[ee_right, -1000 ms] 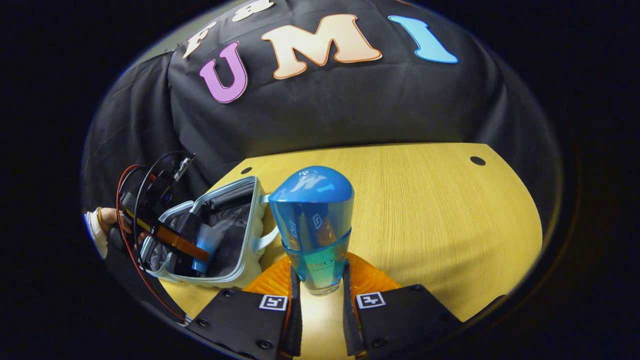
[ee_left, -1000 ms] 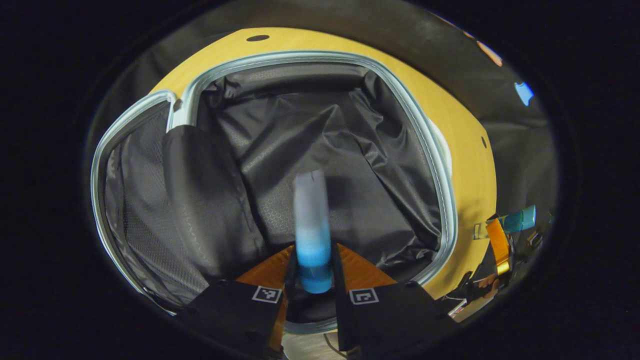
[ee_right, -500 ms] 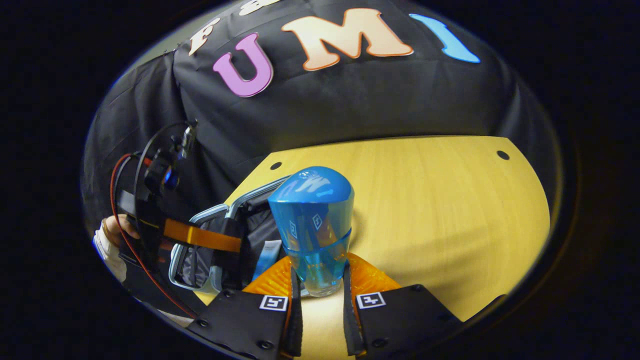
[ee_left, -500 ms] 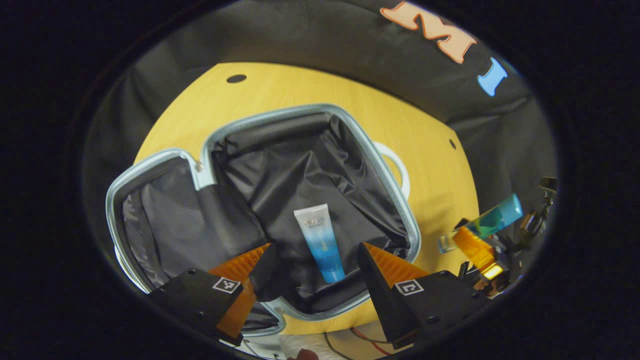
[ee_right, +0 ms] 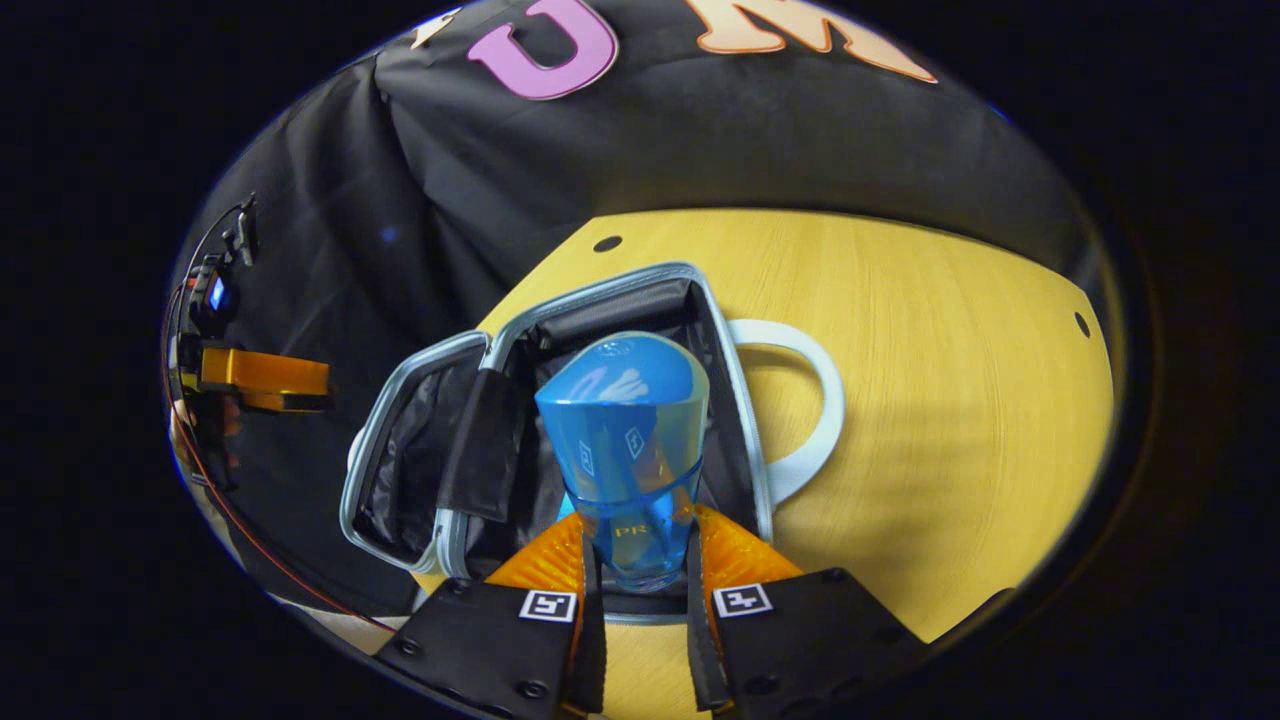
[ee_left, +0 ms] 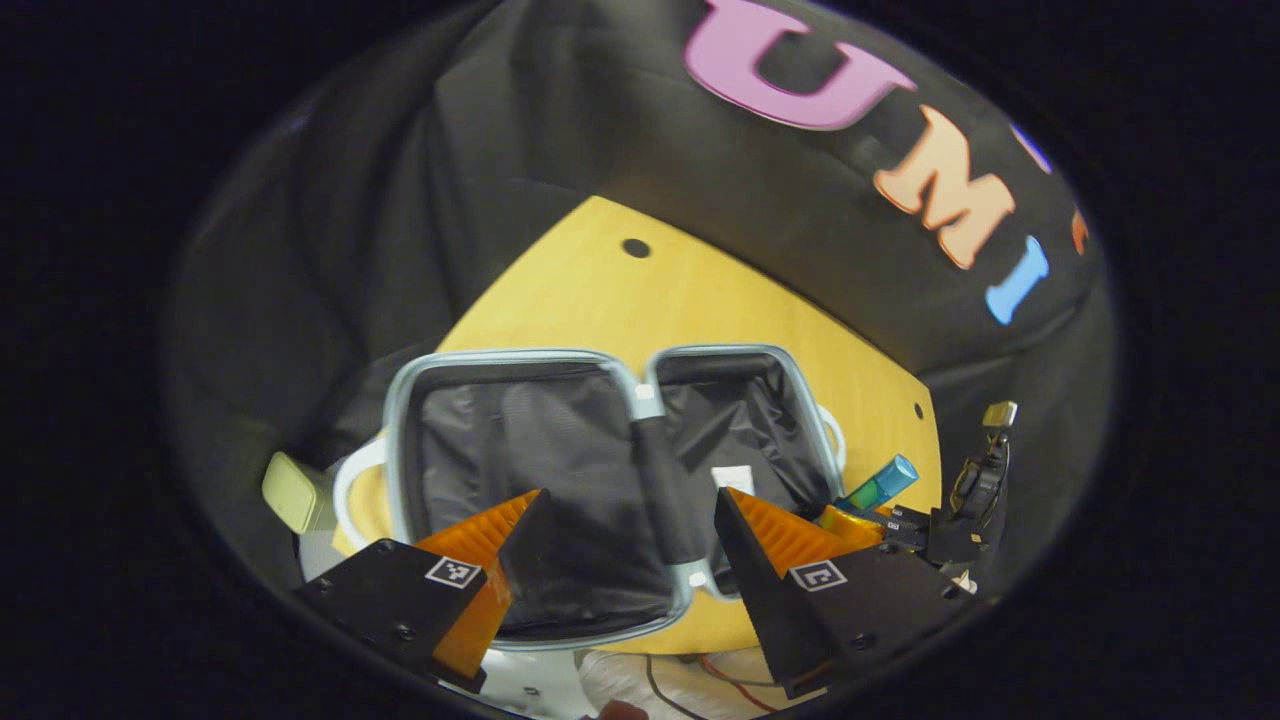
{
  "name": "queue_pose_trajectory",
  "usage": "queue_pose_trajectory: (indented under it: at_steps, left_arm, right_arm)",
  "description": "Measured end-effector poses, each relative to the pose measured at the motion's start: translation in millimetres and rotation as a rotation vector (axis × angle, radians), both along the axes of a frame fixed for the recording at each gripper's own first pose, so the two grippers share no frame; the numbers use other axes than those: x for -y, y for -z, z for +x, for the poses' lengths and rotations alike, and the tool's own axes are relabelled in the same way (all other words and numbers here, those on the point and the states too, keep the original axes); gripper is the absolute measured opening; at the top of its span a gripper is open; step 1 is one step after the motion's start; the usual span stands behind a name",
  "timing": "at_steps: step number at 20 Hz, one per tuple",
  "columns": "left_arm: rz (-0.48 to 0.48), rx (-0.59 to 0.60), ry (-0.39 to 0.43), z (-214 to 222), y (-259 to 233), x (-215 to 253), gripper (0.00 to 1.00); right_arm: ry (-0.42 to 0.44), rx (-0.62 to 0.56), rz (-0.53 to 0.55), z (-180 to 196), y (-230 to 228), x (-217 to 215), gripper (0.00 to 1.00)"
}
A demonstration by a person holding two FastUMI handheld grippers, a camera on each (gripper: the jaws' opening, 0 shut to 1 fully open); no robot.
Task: First open the suitcase, pack the skin care products into it, and then close the suitcase.
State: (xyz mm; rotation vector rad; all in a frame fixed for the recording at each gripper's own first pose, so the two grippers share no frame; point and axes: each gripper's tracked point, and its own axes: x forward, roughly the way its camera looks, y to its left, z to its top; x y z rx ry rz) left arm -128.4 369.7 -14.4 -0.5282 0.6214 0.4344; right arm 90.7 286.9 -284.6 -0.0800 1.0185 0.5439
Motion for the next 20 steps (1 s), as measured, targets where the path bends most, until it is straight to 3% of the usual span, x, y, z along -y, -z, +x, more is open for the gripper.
queue_pose_trajectory:
  at_steps: [2,5,8,11,12,16,17,18,19,20]
  left_arm:
    - [-0.009,-0.006,-0.098,-38,-2,-32,0.96]
    - [-0.014,-0.026,-0.240,-86,5,-78,0.96]
    - [-0.025,-0.054,-0.332,-119,16,-113,0.96]
    - [-0.070,-0.075,-0.370,-127,39,-124,0.95]
    - [-0.091,-0.078,-0.372,-126,47,-121,0.95]
    - [-0.182,-0.078,-0.360,-118,70,-113,0.96]
    - [-0.196,-0.081,-0.359,-117,78,-119,0.96]
    - [-0.207,-0.087,-0.357,-116,83,-121,0.96]
    - [-0.214,-0.089,-0.352,-116,87,-122,0.96]
    - [-0.220,-0.091,-0.346,-115,90,-121,0.96]
  right_arm:
    - [-0.018,-0.017,-0.053,-3,10,2,0.35]
    - [-0.030,-0.042,-0.110,-5,27,4,0.31]
    - [-0.043,-0.047,-0.142,-6,35,5,0.31]
    - [-0.043,-0.045,-0.155,-5,39,1,0.35]
    - [-0.042,-0.048,-0.158,-7,40,1,0.42]
    - [-0.021,-0.038,-0.114,-4,36,-12,0.43]
    - [-0.012,-0.033,-0.097,-1,29,-15,0.48]
    - [0.000,-0.023,-0.082,2,24,-16,0.65]
    - [0.012,-0.010,-0.062,6,18,-18,0.72]
    - [0.025,0.002,-0.039,7,11,-20,0.89]
